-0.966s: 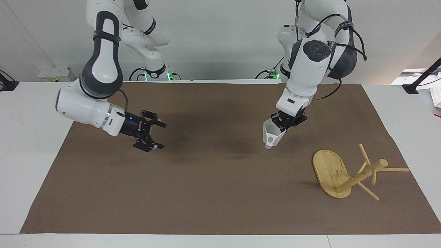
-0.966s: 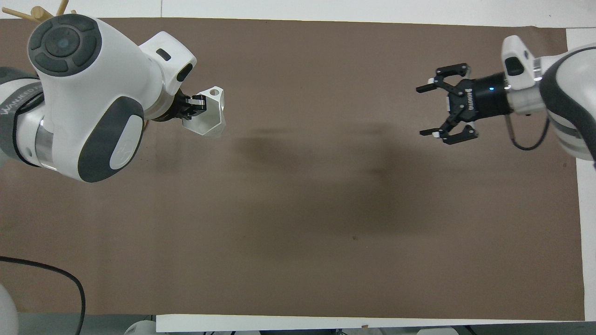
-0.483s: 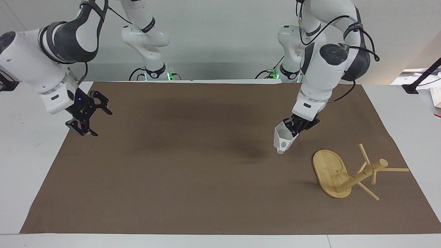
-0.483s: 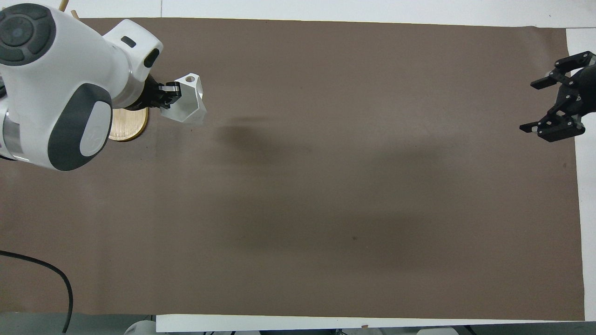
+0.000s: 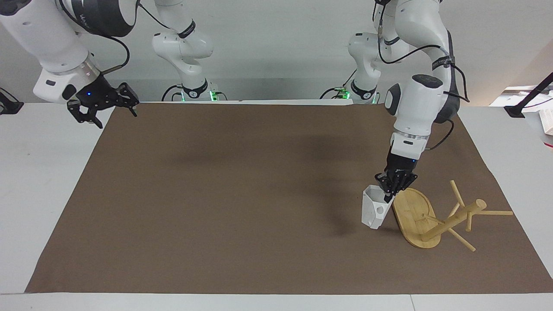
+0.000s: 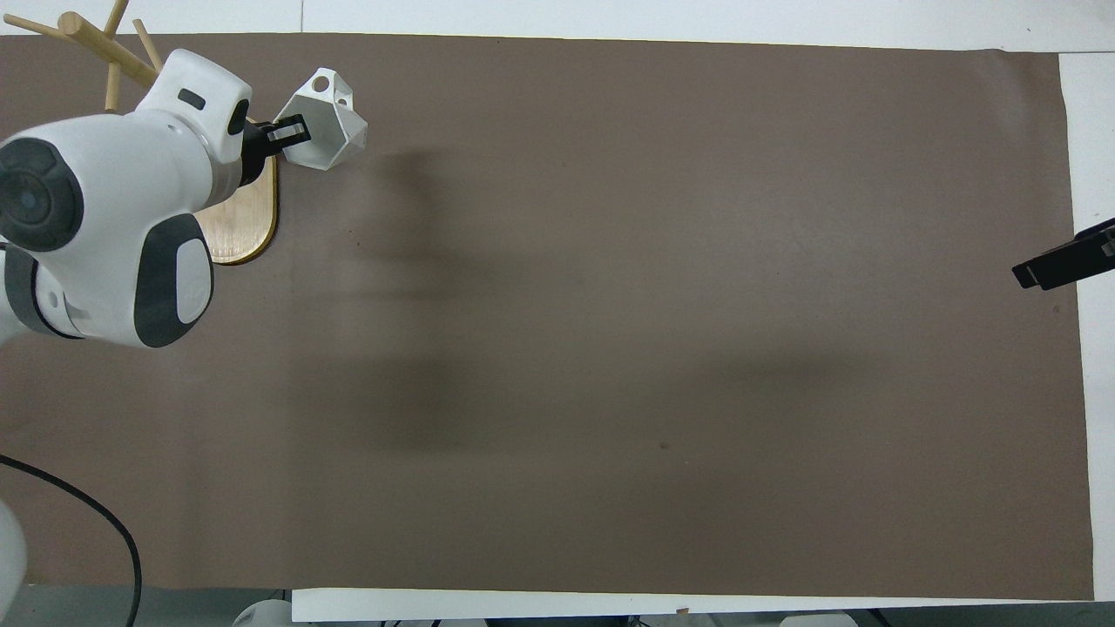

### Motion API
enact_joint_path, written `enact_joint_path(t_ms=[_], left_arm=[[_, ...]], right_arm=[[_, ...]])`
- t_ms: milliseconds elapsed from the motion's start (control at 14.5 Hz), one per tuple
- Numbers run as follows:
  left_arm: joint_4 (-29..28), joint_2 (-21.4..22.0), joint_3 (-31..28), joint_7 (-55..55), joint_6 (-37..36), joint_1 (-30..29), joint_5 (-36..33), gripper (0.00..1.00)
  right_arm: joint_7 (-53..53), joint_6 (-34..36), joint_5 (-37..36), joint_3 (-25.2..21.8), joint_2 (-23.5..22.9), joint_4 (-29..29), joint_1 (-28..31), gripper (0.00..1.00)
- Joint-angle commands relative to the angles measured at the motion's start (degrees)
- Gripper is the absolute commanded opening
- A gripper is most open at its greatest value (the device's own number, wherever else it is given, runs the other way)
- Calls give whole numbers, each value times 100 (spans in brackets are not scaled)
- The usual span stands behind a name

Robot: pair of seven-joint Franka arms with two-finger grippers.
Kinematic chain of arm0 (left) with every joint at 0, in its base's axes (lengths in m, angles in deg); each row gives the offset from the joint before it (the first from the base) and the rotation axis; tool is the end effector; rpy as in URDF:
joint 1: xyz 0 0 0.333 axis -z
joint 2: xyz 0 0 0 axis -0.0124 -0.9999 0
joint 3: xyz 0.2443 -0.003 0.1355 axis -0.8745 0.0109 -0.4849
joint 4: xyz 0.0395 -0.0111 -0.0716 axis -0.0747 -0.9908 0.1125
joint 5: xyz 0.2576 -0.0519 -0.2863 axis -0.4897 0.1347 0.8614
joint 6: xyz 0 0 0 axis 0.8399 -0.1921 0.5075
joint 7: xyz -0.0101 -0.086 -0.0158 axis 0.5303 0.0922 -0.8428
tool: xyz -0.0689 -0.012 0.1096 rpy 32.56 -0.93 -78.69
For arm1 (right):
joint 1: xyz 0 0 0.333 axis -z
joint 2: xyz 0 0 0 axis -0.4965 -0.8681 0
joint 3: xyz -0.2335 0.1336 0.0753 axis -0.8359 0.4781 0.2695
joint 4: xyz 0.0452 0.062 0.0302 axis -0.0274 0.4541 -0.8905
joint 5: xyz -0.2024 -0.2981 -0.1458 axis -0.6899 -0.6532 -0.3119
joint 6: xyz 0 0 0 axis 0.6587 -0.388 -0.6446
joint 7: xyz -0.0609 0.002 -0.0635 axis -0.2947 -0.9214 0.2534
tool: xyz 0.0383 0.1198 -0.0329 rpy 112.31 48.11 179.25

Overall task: Hang cup on rack
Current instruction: 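Carry the cup with the left gripper toward the wooden mug tree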

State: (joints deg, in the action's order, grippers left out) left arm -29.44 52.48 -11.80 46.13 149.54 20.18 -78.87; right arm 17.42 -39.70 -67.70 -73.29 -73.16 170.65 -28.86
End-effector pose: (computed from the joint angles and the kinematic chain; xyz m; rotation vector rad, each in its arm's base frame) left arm 0.5965 -0.1772 0.3784 2.7981 0.2111 0.8450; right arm 0.5249 -0.0609 0.5582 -3.0886 -0.3508 0.1767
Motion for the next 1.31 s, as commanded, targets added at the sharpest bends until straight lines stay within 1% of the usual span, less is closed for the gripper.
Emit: enact_joint_path(t_ms=[0, 138, 414, 552, 759, 897, 1103, 1241], left_arm=[[-1252, 569, 2, -129, 1337, -42, 66, 0], [-1527, 640, 2, -437, 1620, -68, 66, 0], [-1396, 570, 19, -377, 1718, -576, 66, 0], [-1265, 474, 28, -237, 1657, -700, 162, 0], [-1045, 316, 28, 282, 1534, -692, 645, 0], [-904, 280, 28, 335, 1324, -692, 882, 0], [-912, 254, 37, 336, 1261, -675, 1418, 0], [-895, 149, 45, 327, 1261, -683, 1569, 0]], right_arm=[[-1125, -71, -138, -101, 275, 492, -3, 99], [-1180, -10, -138, -190, 284, 423, -3, 99], [-1154, 8, -270, -207, 284, 493, 50, 99], [-1136, 8, -235, -199, 231, 493, -20, 99], [-1136, 8, -209, -146, 231, 493, -38, 99], [-1127, 8, -200, -146, 231, 493, -12, 99], [-1127, 8, -209, -146, 231, 493, 15, 99], [-1127, 8, -209, -146, 231, 493, -3, 99]])
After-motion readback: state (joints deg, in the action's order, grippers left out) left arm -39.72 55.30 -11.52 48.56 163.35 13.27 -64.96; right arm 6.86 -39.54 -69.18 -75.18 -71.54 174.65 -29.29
